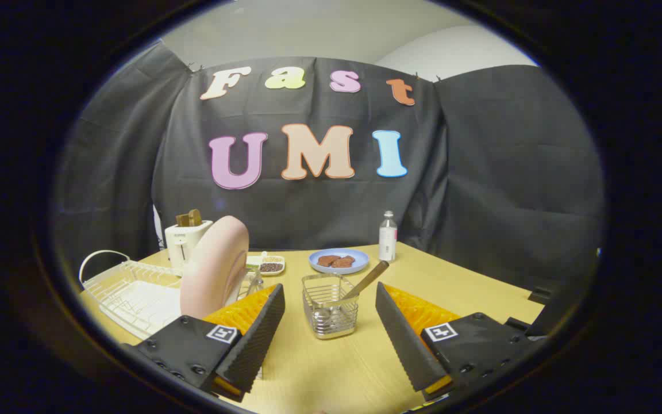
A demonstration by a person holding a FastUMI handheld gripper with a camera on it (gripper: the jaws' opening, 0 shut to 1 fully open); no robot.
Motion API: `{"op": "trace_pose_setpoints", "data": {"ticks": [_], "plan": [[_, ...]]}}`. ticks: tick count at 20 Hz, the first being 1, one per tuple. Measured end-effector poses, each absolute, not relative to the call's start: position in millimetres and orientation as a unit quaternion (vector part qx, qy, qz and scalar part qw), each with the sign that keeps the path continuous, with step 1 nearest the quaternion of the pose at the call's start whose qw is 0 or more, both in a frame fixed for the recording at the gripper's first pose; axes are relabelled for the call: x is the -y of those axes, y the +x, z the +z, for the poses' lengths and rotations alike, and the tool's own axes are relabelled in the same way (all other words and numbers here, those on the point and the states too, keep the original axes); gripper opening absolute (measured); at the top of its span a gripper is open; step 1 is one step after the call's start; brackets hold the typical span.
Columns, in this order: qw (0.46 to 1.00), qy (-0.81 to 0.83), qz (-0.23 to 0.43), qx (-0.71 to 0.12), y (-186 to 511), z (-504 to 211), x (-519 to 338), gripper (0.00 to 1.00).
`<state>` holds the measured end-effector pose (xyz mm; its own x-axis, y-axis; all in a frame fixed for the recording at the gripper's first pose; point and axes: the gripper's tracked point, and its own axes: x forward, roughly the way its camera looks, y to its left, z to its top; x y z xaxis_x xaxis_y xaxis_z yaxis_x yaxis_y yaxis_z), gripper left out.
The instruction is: Take the plate from the dish rack, then take the spoon from the basket and place it into the plate.
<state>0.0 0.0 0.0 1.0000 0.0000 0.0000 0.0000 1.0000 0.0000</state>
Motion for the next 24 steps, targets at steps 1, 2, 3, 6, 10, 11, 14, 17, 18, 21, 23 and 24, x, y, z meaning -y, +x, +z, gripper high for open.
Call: {"op": "trace_pose_setpoints", "data": {"ticks": [1,2,3,6,10,11,14,17,18,21,23,24], "plan": [[1.000,-0.001,-0.003,-0.001,-0.1,-1.8,1.3,1.00],[1.000,-0.003,-0.005,-0.001,-0.6,-1.9,2.4,1.00],[1.000,-0.003,-0.007,-0.001,-1.0,-1.8,2.6,1.00],[1.000,0.000,-0.001,0.004,-4.1,2.3,0.3,1.00],[1.000,0.000,0.000,0.010,-5.7,4.2,1.6,1.00],[1.000,0.000,0.001,0.011,-5.2,4.6,1.0,1.00],[1.000,-0.001,0.001,0.012,-5.8,4.4,1.1,1.00],[1.000,-0.001,0.002,0.013,-6.6,5.1,0.4,1.00],[1.000,-0.001,0.002,0.013,-6.9,5.5,0.5,1.00],[1.000,-0.010,-0.001,0.018,-8.2,11.1,2.5,1.00],[0.999,-0.035,-0.015,0.022,-7.7,18.3,9.8,1.00],[0.999,-0.046,-0.019,0.022,-7.6,22.6,9.6,1.00]]}}
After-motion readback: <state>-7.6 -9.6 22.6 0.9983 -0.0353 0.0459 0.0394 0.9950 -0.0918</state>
